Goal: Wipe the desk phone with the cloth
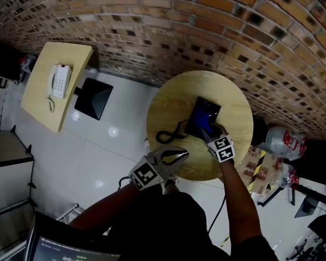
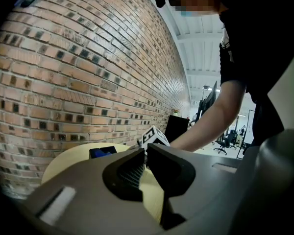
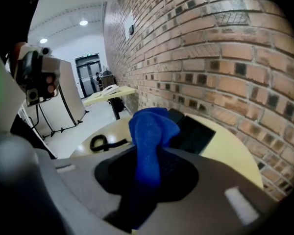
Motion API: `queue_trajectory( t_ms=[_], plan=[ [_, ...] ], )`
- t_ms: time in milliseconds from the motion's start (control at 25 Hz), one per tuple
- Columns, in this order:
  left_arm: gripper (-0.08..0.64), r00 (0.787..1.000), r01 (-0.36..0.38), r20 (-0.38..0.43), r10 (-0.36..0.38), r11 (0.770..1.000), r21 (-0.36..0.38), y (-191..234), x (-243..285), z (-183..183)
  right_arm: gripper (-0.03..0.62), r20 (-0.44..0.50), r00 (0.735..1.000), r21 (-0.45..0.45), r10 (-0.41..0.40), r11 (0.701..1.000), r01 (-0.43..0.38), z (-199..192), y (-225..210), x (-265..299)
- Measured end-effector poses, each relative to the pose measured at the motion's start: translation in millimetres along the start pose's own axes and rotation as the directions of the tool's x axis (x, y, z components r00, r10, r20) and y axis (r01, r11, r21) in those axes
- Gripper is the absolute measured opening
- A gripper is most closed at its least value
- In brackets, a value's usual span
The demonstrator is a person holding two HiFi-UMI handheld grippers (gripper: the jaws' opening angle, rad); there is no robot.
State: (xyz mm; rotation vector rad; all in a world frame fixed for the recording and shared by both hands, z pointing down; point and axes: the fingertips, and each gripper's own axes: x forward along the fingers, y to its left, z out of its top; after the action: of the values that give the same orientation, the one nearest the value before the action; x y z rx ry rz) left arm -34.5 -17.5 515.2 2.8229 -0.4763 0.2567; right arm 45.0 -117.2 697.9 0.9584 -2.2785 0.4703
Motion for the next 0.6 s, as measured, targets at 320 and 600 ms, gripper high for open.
queue_trajectory(
  t_ms=[320, 600],
  plan=[
    [0.005, 1.000, -0.025, -0.011, 0.025, 1.000, -0.014, 6.1, -16.4, -8.4, 0.097, 0.028, 0.995, -0.104, -0.095, 0.990, 0.098, 71.5, -61.9, 30.8],
    [0.005, 0.999, -0.044, -0.019, 0.044, 0.999, -0.023, 18.0, -33.5, -15.4, 0.097, 0.004, 0.996, -0.257, -0.093, 0.962, 0.091, 63.3, -36.9, 50.1]
  ],
)
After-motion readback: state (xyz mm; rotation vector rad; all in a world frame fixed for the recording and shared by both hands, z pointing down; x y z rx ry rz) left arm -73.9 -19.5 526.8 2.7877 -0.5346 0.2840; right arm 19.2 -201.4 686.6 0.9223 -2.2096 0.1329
